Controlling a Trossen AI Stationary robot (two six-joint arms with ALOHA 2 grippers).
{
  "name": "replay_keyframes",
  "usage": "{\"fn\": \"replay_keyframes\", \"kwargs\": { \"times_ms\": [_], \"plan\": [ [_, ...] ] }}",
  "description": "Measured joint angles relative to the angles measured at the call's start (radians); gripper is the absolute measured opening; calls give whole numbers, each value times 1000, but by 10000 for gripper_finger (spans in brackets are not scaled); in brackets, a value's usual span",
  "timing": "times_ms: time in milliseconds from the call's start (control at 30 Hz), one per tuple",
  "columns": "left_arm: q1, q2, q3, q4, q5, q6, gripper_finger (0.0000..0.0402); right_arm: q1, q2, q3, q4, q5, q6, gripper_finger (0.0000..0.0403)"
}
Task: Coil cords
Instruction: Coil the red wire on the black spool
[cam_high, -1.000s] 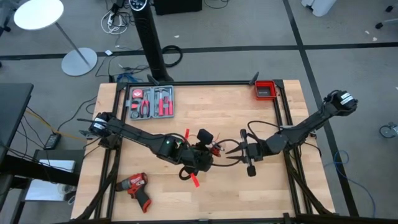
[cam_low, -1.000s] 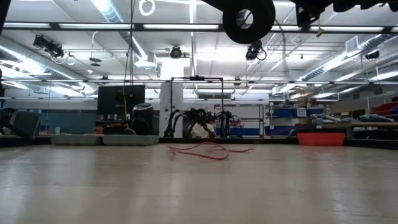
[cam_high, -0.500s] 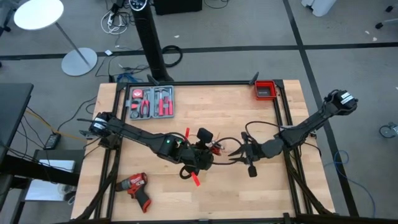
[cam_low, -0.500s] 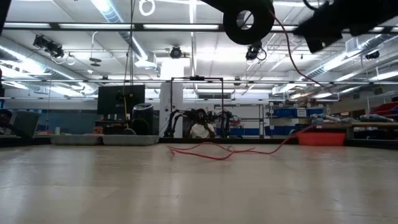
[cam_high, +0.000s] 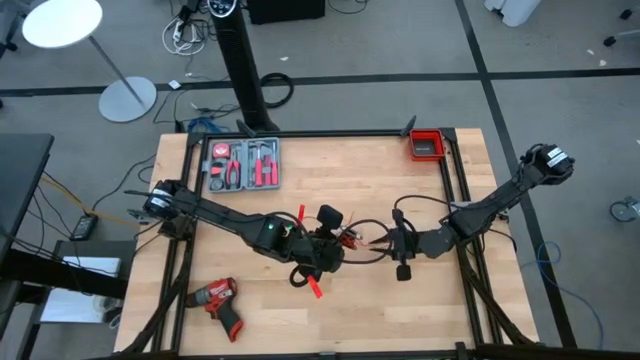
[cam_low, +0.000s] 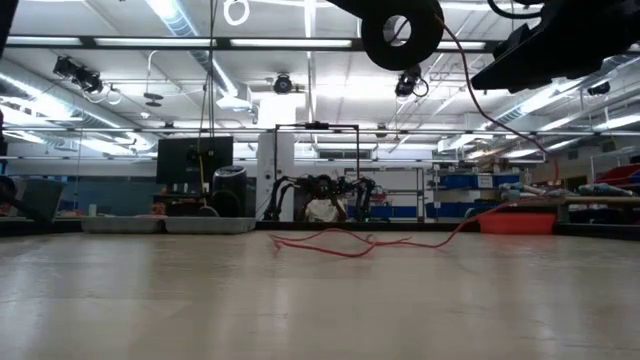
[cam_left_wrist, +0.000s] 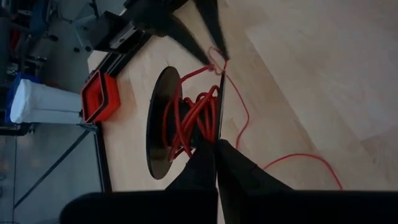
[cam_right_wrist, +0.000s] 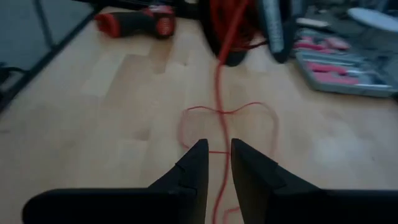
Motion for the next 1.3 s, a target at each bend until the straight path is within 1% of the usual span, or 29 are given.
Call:
{"fn": "replay_keyframes", "kwargs": {
  "times_ms": [67, 133, 500, 633, 767, 833, 900, 1033, 1133, 1300],
  "plan": [
    [0, 0, 0, 0, 0, -3, 0, 1, 0, 0, 0, 26, -6, 68],
    [0, 0, 0, 3, 0, -3, 0, -4, 0, 0, 0, 26, -8, 69],
    [0, 0, 0, 30, 0, 2, 0, -53, 0, 0, 31, -43, -73, 67],
    [0, 0, 0, 58, 0, 2, 0, -55, 0, 0, 38, -48, -98, 48],
    [0, 0, 0, 77, 0, 8, 0, -56, 0, 0, 37, -70, -128, 10],
    [0, 0, 0, 86, 1, 9, 0, -56, 0, 0, 29, -82, -134, 7],
    [0, 0, -1, 114, 29, 13, 0, -56, 0, 0, 25, -106, -131, 5],
    [0, 0, -1, 201, 143, 28, 0, -79, 0, 0, 52, -189, -160, 3],
    [0, -1, -32, 330, 203, 76, 0, -111, 0, 0, 77, -248, -179, 2],
    [15, 0, -101, 508, 331, 119, 0, -146, 0, 0, 128, -297, -256, 2]
  ]
}}
